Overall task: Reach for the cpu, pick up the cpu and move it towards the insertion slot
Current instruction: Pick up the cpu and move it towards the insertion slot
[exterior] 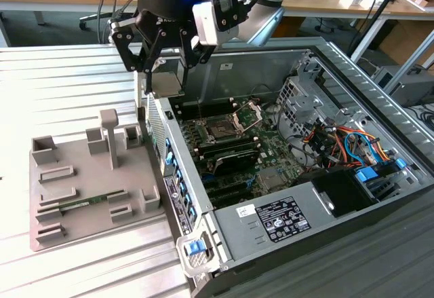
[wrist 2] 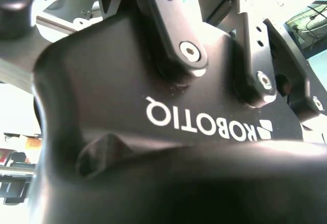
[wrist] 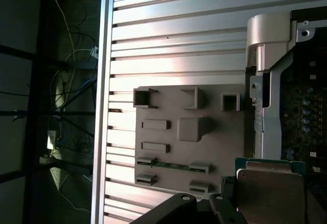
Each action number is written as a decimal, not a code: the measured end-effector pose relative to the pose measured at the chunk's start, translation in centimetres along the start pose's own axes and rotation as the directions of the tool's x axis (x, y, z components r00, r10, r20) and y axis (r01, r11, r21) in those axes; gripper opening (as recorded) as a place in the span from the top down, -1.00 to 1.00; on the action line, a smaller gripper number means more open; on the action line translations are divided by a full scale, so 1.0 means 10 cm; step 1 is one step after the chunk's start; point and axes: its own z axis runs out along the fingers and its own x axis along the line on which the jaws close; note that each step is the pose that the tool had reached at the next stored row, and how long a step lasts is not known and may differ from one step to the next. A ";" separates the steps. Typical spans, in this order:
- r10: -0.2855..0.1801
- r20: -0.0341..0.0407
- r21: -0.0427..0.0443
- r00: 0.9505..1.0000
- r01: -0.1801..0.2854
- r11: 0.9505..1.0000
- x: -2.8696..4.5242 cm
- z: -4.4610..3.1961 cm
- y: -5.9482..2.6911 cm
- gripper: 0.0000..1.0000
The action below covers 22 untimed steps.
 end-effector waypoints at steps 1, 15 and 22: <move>0.000 0.000 0.000 1.000 0.000 1.000 -0.005 0.000 0.000 -0.10; 0.000 0.000 0.000 1.000 0.000 1.000 -0.096 0.000 -0.006 -0.10; 0.000 0.000 0.000 1.000 0.000 1.000 -0.122 0.000 -0.007 -0.10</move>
